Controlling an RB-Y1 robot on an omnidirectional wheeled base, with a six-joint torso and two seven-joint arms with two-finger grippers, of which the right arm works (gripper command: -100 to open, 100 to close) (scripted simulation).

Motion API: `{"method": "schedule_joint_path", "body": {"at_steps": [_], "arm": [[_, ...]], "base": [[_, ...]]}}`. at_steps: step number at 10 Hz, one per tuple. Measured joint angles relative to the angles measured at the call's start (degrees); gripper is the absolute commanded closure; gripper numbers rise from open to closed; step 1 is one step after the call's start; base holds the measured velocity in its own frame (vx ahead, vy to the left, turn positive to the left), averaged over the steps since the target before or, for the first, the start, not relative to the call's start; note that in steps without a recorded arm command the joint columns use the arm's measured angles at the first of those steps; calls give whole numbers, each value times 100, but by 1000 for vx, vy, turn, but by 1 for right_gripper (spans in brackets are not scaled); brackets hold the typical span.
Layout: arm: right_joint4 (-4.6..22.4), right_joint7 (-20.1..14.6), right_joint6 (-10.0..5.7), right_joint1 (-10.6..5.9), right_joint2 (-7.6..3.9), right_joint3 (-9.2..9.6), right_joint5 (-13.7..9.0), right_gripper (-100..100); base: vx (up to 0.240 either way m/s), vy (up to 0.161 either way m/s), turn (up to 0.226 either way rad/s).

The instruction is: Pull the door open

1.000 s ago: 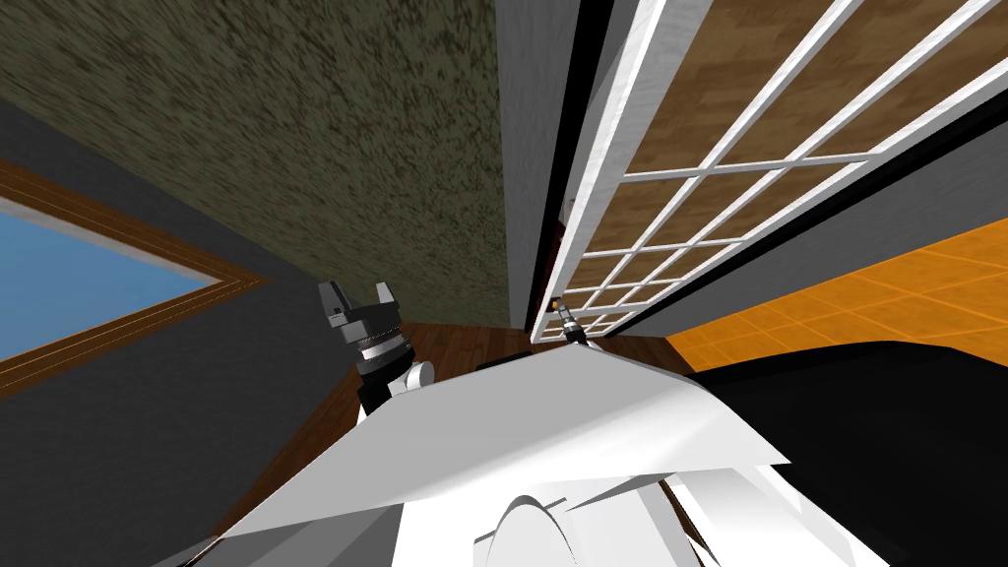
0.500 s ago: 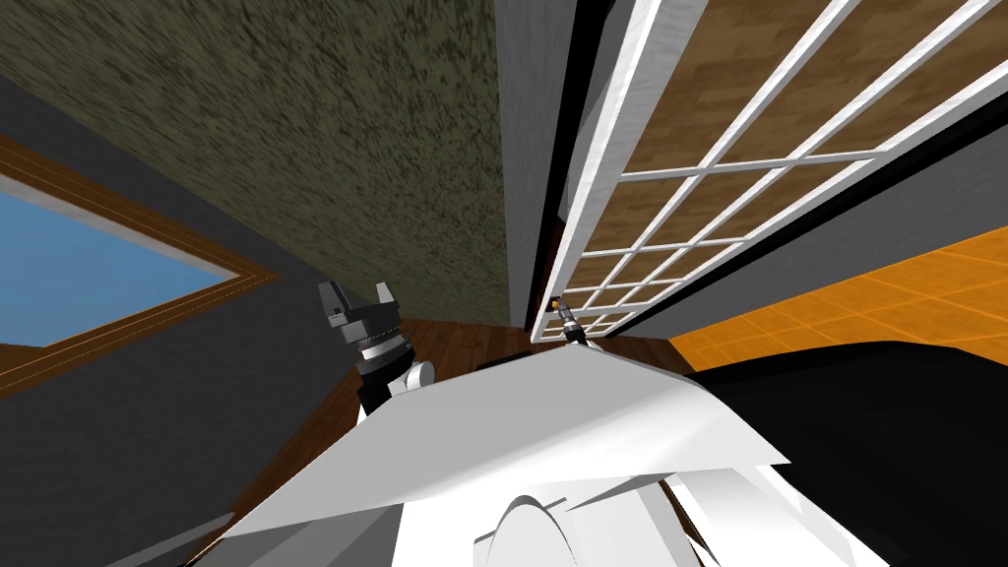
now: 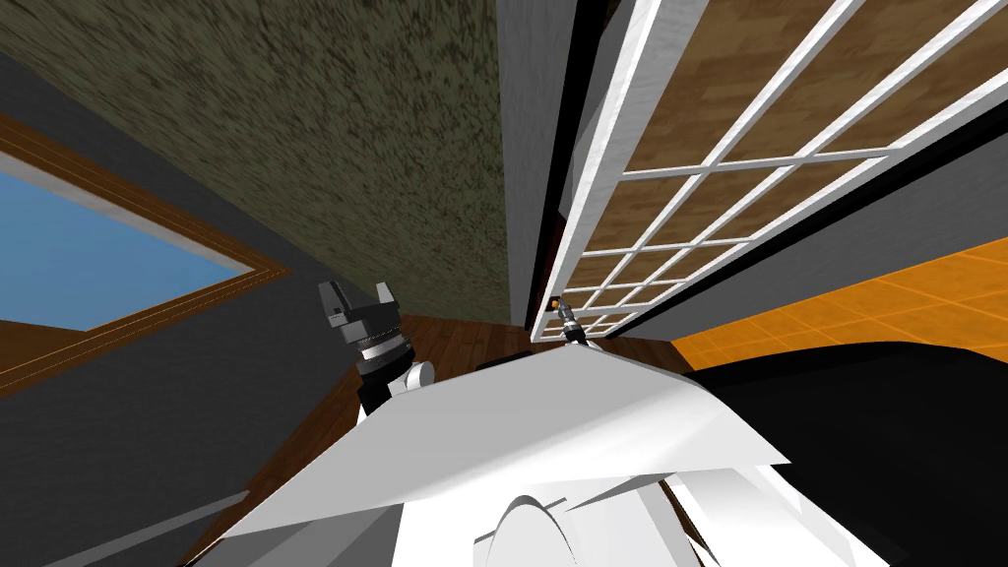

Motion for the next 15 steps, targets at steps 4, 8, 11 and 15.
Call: {"method": "schedule_joint_path", "body": {"at_steps": [4,8,11,15], "arm": [[-312,-170,207,147,28,40,-66,100],[-201,-738,196,75,-12,158,-294,100],[-183,-1162,225,61,-8,250,-488,100],[-67,-1765,175,25,-50,385,-740,100]], "base": [[-20,-8,27],[-44,-16,57],[-52,-15,51],[-47,-16,49]]}}
